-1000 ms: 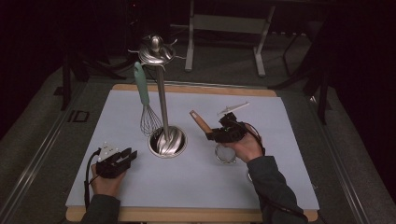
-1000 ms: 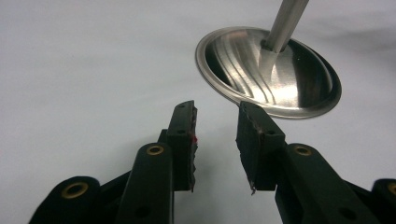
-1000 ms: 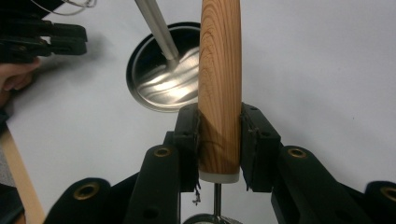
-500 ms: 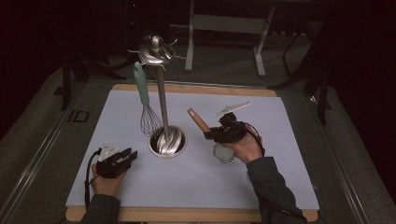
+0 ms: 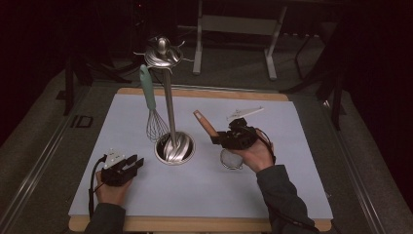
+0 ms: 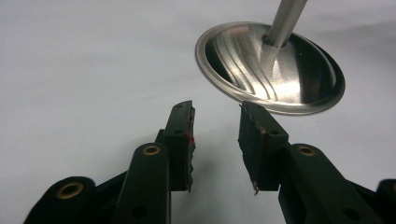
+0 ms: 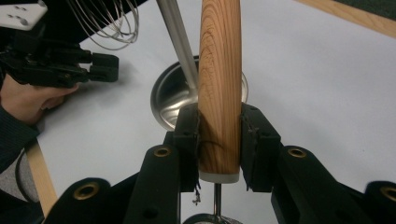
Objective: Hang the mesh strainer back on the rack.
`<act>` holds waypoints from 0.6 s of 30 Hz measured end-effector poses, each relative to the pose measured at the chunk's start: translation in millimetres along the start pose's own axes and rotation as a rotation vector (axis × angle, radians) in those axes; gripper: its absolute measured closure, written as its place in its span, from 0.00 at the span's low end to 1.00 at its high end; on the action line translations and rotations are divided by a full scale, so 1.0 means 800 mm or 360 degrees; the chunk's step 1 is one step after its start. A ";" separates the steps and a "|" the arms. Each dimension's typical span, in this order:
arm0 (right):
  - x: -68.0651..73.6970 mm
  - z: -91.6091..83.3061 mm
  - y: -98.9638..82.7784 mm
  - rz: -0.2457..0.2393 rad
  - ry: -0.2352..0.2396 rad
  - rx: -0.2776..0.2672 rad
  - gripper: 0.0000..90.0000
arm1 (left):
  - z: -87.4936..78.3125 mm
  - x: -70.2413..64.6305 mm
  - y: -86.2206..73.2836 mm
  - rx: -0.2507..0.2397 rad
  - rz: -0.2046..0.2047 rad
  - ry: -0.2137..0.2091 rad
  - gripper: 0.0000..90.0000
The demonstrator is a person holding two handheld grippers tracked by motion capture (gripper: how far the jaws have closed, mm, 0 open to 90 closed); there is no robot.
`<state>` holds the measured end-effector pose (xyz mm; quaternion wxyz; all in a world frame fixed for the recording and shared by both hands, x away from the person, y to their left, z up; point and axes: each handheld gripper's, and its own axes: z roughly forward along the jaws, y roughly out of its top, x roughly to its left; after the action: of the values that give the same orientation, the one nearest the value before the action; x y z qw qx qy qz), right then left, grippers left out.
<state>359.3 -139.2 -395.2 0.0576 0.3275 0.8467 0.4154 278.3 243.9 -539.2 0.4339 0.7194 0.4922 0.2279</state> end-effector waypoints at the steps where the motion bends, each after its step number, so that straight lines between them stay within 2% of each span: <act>1: 0.001 -0.001 0.000 0.0000 -0.0004 -0.0003 0.78 | 0.000 0.000 0.000 0.0000 0.0001 0.0000 0.72; 9: 0.006 -0.009 0.002 0.0013 0.0003 -0.0076 0.78 | 0.000 0.000 0.000 -0.0004 -0.0005 -0.0004 0.72; 18: 0.010 -0.018 0.005 -0.0010 0.0006 -0.0178 0.78 | -0.001 0.001 0.000 -0.0008 -0.0012 -0.0004 0.71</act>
<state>349.6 -142.0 -381.3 0.0755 0.3204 0.8233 0.4624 278.1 244.8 -539.1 0.4373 0.7167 0.4938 0.2265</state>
